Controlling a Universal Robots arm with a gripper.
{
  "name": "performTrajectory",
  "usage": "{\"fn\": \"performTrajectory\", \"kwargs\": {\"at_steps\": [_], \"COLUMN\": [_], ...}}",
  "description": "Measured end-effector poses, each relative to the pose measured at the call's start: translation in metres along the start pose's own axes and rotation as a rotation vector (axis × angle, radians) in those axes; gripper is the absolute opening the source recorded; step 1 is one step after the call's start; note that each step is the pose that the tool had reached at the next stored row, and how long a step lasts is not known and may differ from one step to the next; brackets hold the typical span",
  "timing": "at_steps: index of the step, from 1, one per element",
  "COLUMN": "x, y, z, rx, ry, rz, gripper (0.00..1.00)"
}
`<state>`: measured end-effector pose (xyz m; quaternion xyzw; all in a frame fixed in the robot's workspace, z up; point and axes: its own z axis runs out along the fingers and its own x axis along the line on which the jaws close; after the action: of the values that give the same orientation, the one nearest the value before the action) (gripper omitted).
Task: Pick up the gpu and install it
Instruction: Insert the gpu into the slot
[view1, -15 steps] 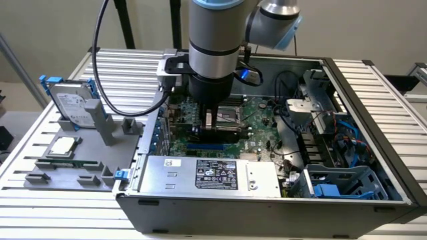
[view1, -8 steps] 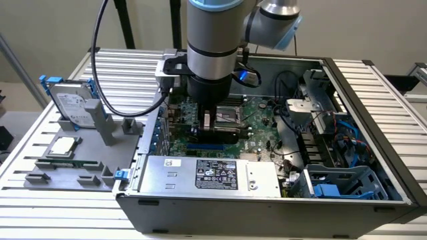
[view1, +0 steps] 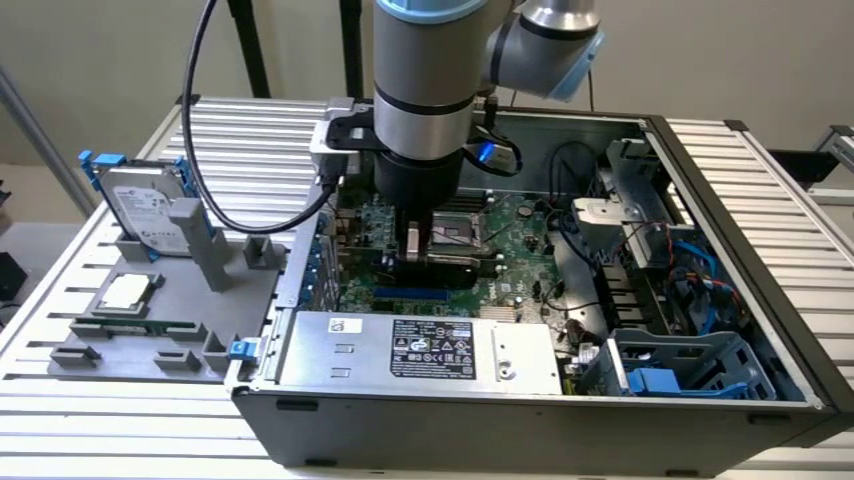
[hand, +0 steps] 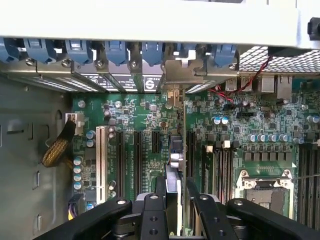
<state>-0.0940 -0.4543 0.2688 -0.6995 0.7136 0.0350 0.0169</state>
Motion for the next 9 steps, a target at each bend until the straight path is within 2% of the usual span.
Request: {"fn": "performTrajectory", "kwargs": {"at_steps": [9], "x": [0.0001], "y": [0.0043], "z": [0.0017], "rx": [0.0009], "ry": [0.0], "rz": [0.012], "gripper": [0.0]}}
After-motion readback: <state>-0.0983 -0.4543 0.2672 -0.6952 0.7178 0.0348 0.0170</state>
